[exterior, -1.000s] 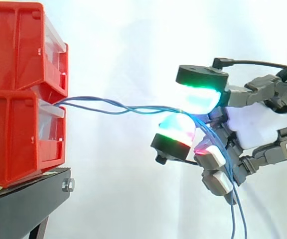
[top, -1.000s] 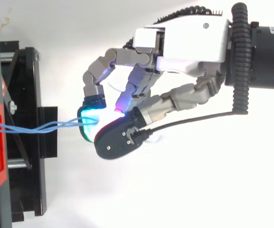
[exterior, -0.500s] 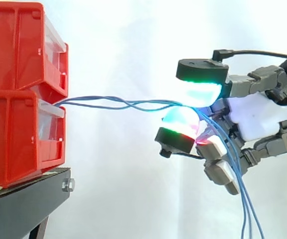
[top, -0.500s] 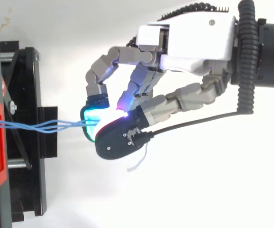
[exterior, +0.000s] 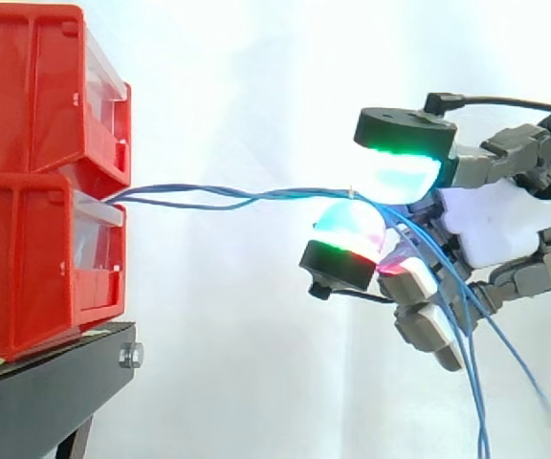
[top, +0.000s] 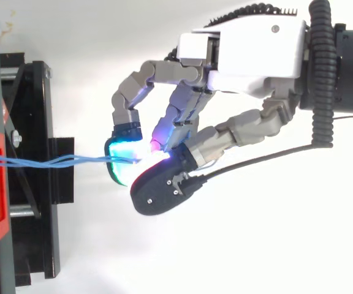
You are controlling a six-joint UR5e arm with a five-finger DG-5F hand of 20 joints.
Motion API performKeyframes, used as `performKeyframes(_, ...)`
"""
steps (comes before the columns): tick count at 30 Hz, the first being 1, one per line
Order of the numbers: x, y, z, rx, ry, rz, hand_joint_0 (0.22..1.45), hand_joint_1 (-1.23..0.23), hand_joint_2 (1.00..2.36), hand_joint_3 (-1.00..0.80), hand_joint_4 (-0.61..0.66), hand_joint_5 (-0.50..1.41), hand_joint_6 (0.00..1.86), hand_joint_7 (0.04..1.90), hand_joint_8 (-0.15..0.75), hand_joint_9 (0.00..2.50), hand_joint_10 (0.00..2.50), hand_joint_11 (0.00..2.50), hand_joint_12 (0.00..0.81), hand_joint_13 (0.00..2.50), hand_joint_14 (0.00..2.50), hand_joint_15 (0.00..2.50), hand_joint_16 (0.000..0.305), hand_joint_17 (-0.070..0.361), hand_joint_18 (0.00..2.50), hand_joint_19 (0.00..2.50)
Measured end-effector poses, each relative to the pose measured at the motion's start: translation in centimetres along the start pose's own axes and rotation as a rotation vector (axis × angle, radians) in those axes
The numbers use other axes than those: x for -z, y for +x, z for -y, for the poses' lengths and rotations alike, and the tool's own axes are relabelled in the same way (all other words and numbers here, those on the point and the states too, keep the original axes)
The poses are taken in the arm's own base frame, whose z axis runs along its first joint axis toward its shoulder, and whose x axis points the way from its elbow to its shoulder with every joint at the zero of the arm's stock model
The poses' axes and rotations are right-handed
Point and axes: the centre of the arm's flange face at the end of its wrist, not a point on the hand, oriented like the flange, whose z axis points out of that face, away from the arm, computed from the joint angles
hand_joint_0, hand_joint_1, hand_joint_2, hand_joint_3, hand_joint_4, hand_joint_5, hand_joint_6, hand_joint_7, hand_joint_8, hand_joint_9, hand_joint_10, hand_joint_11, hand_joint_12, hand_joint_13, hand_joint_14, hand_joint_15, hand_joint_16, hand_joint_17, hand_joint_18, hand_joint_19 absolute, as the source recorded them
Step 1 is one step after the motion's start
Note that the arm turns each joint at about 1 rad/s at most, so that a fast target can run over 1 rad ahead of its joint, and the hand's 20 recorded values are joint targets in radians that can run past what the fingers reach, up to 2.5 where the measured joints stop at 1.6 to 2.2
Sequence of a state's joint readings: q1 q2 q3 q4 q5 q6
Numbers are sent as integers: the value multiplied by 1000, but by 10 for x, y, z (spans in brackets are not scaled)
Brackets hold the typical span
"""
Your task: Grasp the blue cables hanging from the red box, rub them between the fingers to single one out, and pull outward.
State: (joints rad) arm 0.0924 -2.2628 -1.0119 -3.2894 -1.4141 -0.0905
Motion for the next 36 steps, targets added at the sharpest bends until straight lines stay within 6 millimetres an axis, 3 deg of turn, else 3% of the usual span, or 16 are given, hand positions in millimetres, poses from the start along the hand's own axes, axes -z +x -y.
performKeyframes(4, 0, 0, 0, 0, 0, 1, 463, -433, 1000, -500, 40, -148, 896, 959, 245, 1141, 24, 707, 328, 1080, 30, 769, 52, 117, 942, 721)
performKeyframes(7, 0, 0, 0, 0, 0, 2, 490, -434, 1000, -500, 30, -150, 893, 979, 237, 1137, 23, 720, 313, 1073, 30, 779, 50, 113, 920, 748)
performKeyframes(10, 0, -1, 0, 0, -1, 4, 542, -519, 1000, -500, 22, -154, 888, 1039, 226, 1125, 23, 729, 297, 1059, 32, 788, 47, 105, 888, 762)
performKeyframes(17, 0, -5, 0, -5, -2, 9, 589, -725, 1014, -285, 9, -162, 906, 1038, 214, 1072, 24, 737, 289, 1053, 32, 801, 45, 101, 874, 773)
performKeyframes(20, 0, -5, 0, -5, -2, 9, 668, -794, 1013, -350, -56, -167, 917, 976, 202, 1076, 22, 756, 280, 1063, 33, 798, 43, 97, 891, 755)
performKeyframes(28, 0, -5, 0, -3, 0, 6, 762, -849, 1000, -500, -226, -172, 924, 1087, 203, 1114, 24, 746, 267, 1081, 33, 809, 40, 91, 950, 754)
performKeyframes(35, 1, -5, 0, -2, -2, 6, 709, -858, 1000, -500, -174, -169, 933, 1016, 202, 1130, 24, 753, 265, 1091, 32, 827, 40, 89, 962, 768)
performKeyframes(36, 1, -5, -1, -2, -2, 5, 671, -862, 1000, -500, -118, -164, 931, 986, 201, 1138, 21, 763, 267, 1094, 34, 826, 39, 88, 961, 778)
